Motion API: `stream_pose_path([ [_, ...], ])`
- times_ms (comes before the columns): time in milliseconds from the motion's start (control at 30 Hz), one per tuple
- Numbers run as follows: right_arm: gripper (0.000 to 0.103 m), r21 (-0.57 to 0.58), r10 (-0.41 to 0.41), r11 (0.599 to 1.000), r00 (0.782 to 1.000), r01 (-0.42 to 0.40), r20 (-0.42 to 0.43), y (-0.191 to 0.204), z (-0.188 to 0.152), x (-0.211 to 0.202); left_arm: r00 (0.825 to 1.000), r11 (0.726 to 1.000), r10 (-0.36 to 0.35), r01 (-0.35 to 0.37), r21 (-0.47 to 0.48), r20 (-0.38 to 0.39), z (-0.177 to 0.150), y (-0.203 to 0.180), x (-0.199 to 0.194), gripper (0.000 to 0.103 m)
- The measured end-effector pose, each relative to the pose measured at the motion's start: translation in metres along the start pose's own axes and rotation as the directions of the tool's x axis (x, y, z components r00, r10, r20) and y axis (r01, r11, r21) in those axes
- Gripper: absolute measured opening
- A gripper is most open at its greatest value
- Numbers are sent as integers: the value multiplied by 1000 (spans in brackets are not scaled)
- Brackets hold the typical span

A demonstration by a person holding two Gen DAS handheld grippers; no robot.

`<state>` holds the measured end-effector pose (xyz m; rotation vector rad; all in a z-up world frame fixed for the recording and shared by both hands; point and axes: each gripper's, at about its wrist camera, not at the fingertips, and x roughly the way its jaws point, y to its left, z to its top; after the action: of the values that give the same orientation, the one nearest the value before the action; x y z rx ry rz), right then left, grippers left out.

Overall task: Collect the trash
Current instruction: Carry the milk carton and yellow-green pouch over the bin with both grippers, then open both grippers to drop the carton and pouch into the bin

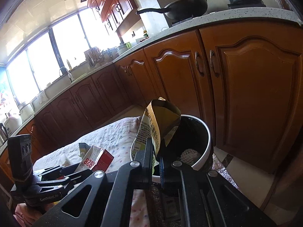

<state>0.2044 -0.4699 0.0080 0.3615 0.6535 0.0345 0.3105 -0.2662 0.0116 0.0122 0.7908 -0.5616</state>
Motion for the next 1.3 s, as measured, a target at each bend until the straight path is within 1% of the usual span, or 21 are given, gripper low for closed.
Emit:
stream_pose_path([
  [133, 5, -37, -36, 999, 999, 35, -18, -3, 6, 15, 1000, 999, 1, -1, 32, -22, 19, -9, 24, 44],
  [333, 5, -99, -75, 993, 995, 69, -60, -6, 12, 40, 998, 997, 31, -27, 74, -53, 41, -22, 61, 44],
  [600, 5, -157, -112, 983, 985, 91, -128, -13, 18, 70, 993, 996, 52, -43, 82, -109, 61, -26, 107, 44],
  [833, 5, -180, -125, 979, 978, 94, -169, -18, 22, 90, 989, 994, 56, -42, 98, -139, 68, -27, 128, 44],
  [1033, 6, -175, -127, 980, 972, 92, -200, -24, 20, 104, 985, 995, 43, -27, 96, -167, 69, -29, 133, 46],
  [1067, 10, -168, -125, 982, 971, 91, -203, -26, 21, 106, 983, 995, 47, -31, 94, -177, 68, -29, 134, 47],
  [1100, 11, -158, -124, 983, 970, 92, -210, -29, 22, 109, 981, 995, 53, -36, 93, -185, 68, -30, 135, 48],
  [1133, 18, -146, -116, 986, 969, 85, -219, -31, 22, 111, 982, 995, 53, -36, 93, -181, 69, -29, 136, 49],
  [1167, 28, -131, -108, 988, 970, 80, -219, -34, 23, 112, 983, 995, 54, -38, 92, -175, 69, -28, 135, 50],
  [1233, 40, -112, -102, 990, 973, 81, -205, -37, 23, 109, 985, 996, 56, -44, 78, -166, 69, -25, 133, 51],
  [1300, 40, -90, -98, 993, 977, 82, -188, -40, 22, 103, 987, 998, 49, -41, 55, -151, 66, -20, 126, 51],
])
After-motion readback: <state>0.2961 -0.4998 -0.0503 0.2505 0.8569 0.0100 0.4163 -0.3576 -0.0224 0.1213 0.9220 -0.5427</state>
